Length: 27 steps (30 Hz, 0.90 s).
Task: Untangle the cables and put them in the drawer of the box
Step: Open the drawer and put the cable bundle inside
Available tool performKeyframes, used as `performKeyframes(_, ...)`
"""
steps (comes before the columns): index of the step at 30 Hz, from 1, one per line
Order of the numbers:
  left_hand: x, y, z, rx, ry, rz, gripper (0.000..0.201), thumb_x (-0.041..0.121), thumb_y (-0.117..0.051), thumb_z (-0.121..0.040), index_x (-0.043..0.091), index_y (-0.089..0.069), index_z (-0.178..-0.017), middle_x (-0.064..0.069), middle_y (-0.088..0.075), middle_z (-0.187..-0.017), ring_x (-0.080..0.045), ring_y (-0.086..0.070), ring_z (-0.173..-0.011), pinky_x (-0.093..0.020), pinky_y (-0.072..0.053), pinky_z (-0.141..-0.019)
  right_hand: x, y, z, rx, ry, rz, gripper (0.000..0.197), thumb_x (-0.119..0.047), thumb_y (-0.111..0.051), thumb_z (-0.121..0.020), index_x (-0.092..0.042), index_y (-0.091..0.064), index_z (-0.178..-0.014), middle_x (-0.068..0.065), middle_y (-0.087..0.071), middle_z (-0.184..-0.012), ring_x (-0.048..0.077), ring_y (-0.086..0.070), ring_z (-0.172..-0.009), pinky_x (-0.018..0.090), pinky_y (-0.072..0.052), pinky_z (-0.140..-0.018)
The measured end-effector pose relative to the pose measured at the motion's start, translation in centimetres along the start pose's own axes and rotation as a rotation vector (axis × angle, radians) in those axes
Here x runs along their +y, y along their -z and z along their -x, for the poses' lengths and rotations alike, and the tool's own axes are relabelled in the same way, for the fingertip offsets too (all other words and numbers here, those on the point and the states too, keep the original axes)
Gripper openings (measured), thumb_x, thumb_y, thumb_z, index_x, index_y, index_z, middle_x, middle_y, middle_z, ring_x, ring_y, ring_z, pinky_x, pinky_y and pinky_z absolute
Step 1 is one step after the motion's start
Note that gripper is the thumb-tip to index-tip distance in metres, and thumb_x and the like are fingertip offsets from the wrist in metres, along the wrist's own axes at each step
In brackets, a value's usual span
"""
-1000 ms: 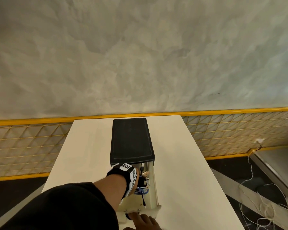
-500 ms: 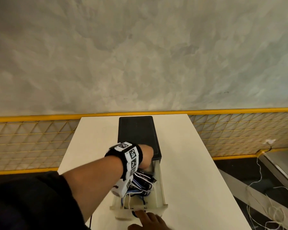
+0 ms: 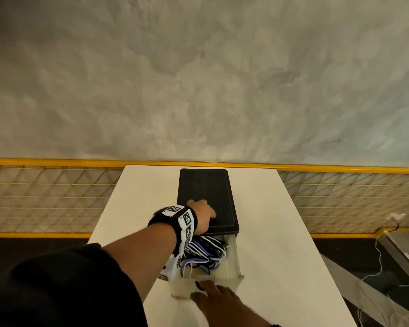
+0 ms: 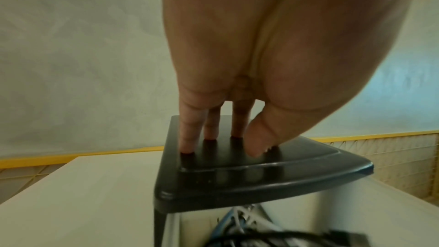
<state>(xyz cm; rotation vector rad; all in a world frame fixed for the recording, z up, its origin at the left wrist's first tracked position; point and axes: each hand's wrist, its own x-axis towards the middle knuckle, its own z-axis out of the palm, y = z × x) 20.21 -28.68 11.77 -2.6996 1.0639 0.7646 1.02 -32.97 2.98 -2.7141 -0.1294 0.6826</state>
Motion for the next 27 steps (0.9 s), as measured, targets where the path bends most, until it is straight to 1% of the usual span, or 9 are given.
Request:
performKeyframes(2, 0.1, 0.1, 0.3, -0.001, -0.004, 0.000, 0.054, 0.006, -0.045, -0.095, 0.025, -0.046, -0.146, -0.012, -0.039, -0.147, -0.043, -0.040, -0.131, -0.045, -0.031, -0.113, 1.3, 3.4, 0.0, 0.037, 0.014, -0.001, 0.065, -0.047, -0.059, -0.088, -0.027, -0.034, -0.145, 0.001, -0.022, -0.157, 0.032, -0.038, -0.134, 0.041, -0.032, -0.110)
performKeyframes(3, 0.0, 0.2, 0.4, -0.002, -0.006, 0.000, 0.054, 0.007, -0.045, -0.095, 0.026, -0.045, -0.146, -0.012, -0.038, -0.147, -0.043, -0.040, -0.131, -0.045, -0.032, -0.112, 1.4, 3.3, -1.3, 0.055, 0.028, -0.026, 0.074, -0.050, -0.063, -0.083, -0.026, -0.033, -0.146, 0.002, -0.021, -0.158, 0.033, -0.035, -0.136, 0.042, -0.031, -0.112)
performKeyframes(6, -0.2, 0.4, 0.4, -0.012, 0.004, 0.008, 0.056, 0.006, -0.044, -0.095, 0.028, -0.044, -0.147, -0.011, -0.035, -0.150, -0.044, -0.037, -0.132, -0.046, -0.034, -0.112, 1.6, 6.1, -3.1, -0.023, 0.025, -0.027, 0.086, -0.055, -0.066, -0.080, -0.022, -0.029, -0.150, 0.005, -0.019, -0.160, 0.034, -0.030, -0.141, 0.044, -0.029, -0.116)
performKeyframes(12, -0.1, 0.5, 0.0, -0.035, 0.010, -0.004, 0.053, 0.008, -0.047, -0.095, 0.028, -0.046, -0.145, -0.010, -0.036, -0.147, -0.043, -0.035, -0.132, -0.045, -0.039, -0.108, 2.4, 7.7, -6.0, -0.042, -0.029, 0.001, 0.086, -0.057, -0.064, -0.079, -0.022, -0.029, -0.149, 0.003, -0.026, -0.155, 0.028, -0.035, -0.137, 0.043, -0.033, -0.113)
performKeyframes(16, -0.5, 0.4, -0.4, -0.026, 0.004, 0.020, 0.053, 0.008, -0.049, -0.094, 0.030, -0.048, -0.142, -0.008, -0.038, -0.144, -0.043, -0.036, -0.130, -0.048, -0.043, -0.106, 2.8, 8.2, -6.2, -0.086, -0.012, 0.052, 0.083, -0.055, -0.063, -0.082, -0.025, -0.026, -0.151, -0.001, -0.011, -0.163, 0.028, -0.025, -0.144, 0.044, -0.028, -0.116)
performKeyframes(19, -0.6, 0.4, -0.5, -0.028, 0.005, 0.033, 0.057, 0.007, -0.049, -0.093, 0.031, -0.046, -0.144, -0.007, -0.037, -0.146, -0.042, -0.035, -0.132, -0.049, -0.043, -0.106, 3.0, 7.7, -6.2, -0.031, -0.020, -0.037, 0.081, -0.052, -0.063, -0.083, -0.028, -0.027, -0.151, -0.004, -0.011, -0.163, 0.024, -0.024, -0.145, 0.042, -0.032, -0.115)
performKeyframes(22, -0.9, -0.2, -0.4, -0.013, 0.006, 0.025, 0.063, 0.006, -0.049, -0.092, 0.032, -0.038, -0.149, -0.009, -0.030, -0.154, -0.044, -0.030, -0.136, -0.049, -0.040, -0.110, 3.2, 7.1, -5.7, 0.054, -0.023, -0.135, 0.076, -0.047, -0.061, -0.086, -0.030, -0.027, -0.152, -0.006, -0.011, -0.165, 0.021, -0.023, -0.147, 0.038, -0.030, -0.117)
performKeyframes(25, -1.7, -1.3, 0.2, 0.060, -0.019, 0.240, 0.072, 0.006, -0.047, -0.091, 0.032, -0.024, -0.155, -0.004, -0.011, -0.166, -0.039, -0.017, -0.148, -0.047, -0.028, -0.119, 3.3, 6.8, -3.4, 0.135, 0.002, -0.160, 0.070, -0.048, -0.059, -0.088, -0.035, -0.029, -0.151, -0.012, -0.012, -0.164, 0.016, -0.027, -0.146, 0.032, -0.031, -0.116)
performKeyframes(27, -2.5, -2.8, 1.7, 0.175, -0.023, 0.472, 0.072, 0.010, -0.048, -0.092, 0.030, -0.021, -0.155, -0.001, -0.006, -0.167, -0.030, -0.013, -0.152, -0.040, -0.022, -0.122, 4.3, 6.4, -0.9, 0.170, -0.015, -0.252, 0.068, -0.051, -0.061, -0.087, -0.040, -0.032, -0.148, -0.019, -0.023, -0.159, 0.006, -0.034, -0.141, 0.020, -0.031, -0.112)
